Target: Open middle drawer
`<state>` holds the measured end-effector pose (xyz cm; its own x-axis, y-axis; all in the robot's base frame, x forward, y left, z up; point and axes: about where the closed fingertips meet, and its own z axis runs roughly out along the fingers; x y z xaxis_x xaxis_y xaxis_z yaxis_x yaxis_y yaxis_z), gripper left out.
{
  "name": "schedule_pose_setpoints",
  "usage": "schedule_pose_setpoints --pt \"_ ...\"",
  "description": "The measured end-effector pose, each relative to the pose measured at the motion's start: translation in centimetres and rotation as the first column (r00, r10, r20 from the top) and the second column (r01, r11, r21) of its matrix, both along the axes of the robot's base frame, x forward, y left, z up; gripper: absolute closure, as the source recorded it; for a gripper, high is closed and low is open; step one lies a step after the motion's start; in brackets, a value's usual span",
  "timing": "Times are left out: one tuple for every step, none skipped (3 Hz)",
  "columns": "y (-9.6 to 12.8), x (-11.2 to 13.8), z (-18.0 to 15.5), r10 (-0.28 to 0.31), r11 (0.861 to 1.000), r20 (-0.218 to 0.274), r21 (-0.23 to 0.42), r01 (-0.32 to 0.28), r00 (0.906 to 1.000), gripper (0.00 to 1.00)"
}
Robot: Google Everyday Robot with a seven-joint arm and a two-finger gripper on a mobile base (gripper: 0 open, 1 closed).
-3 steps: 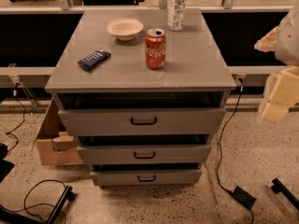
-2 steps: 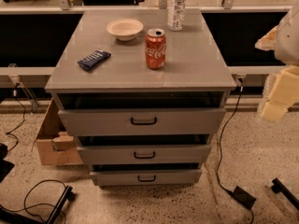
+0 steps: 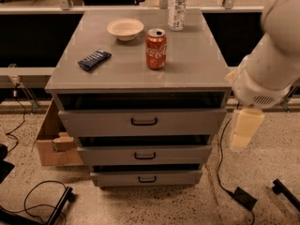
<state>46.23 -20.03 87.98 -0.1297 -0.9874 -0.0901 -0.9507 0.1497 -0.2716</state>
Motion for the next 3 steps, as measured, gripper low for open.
schedule_pose_setpoints --pt "0.2 1.0 -8.1 0.058 0.998 -0.015 -0.029 -0.059 0.9982 0.00" --pt "0.4 2.4 -15.1 0.091 0.994 -0.011 -0.061 -0.091 0.9958 0.00" --pt "0.2 3.7 -20.5 0.126 0.986 -0.008 -0.113 -0.126 0.9920 0.00"
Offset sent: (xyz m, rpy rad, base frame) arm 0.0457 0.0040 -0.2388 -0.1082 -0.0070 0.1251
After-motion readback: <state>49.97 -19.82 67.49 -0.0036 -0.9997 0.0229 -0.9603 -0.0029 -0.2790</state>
